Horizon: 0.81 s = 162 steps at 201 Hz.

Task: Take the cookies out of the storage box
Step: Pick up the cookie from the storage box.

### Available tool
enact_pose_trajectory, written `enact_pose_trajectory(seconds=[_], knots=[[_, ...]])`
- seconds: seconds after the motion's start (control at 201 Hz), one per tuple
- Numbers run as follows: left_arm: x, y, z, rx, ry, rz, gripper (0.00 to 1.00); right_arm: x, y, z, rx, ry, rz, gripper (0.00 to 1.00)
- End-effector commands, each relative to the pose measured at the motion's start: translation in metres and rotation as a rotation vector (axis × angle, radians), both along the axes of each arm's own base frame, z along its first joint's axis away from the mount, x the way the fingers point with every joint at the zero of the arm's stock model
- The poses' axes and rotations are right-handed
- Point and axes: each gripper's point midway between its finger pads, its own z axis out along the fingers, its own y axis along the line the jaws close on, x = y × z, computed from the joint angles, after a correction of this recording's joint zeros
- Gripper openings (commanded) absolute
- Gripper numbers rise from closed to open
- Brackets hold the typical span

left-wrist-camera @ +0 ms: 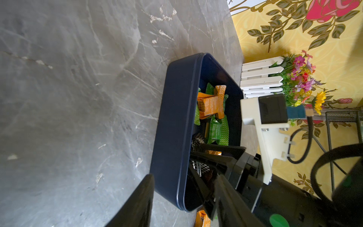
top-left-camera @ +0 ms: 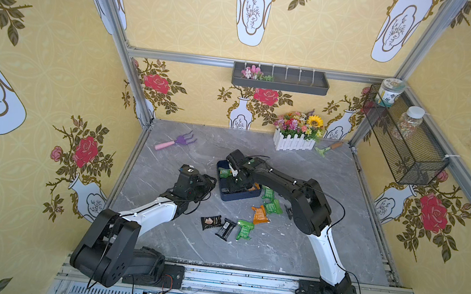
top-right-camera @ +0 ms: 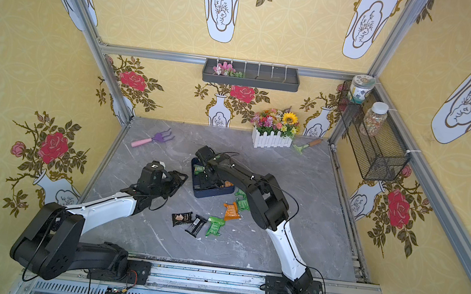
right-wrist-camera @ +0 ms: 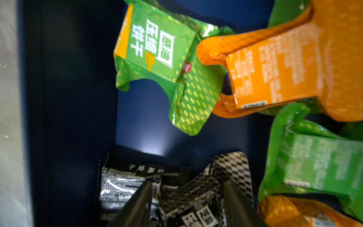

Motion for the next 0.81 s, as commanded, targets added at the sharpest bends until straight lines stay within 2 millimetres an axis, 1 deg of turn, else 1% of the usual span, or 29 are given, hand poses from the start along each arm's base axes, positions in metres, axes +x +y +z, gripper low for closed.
enact_pose_trajectory(seconds=[0.0,0.119,0.189,0.264,0.483,0.602,0.667,0.757,0.802], knots=[[0.003,0.001,0.003,0.018,-0.017,0.001,0.54,-0.007,-0.008,-0.016,-0.046,0.039,-0.001,0.55],[0.004,0.002,0.005,0.024,-0.022,0.002,0.54,-0.004,-0.006,-0.007,-0.034,0.02,-0.002,0.46],[0.005,0.002,0.007,0.025,-0.025,0.003,0.54,-0.001,-0.004,0.004,-0.022,-0.002,-0.003,0.42],[0.005,0.002,0.01,0.024,-0.03,0.004,0.54,0.003,-0.003,0.017,-0.01,-0.03,-0.006,0.35],[0.004,0.005,0.012,0.028,-0.036,0.014,0.54,0.014,-0.001,0.06,0.038,-0.123,-0.022,0.27],[0.004,0.005,0.012,0.03,-0.036,0.016,0.53,0.018,0.0,0.08,0.063,-0.166,-0.028,0.17],[0.004,0.005,0.014,0.029,-0.039,0.016,0.53,0.018,0.0,0.086,0.069,-0.179,-0.03,0.13],[0.004,0.005,0.015,0.029,-0.042,0.015,0.53,0.017,-0.001,0.096,0.086,-0.188,-0.034,0.11],[0.004,0.005,0.017,0.025,-0.046,0.014,0.53,0.014,-0.001,0.105,0.111,-0.193,-0.041,0.11]])
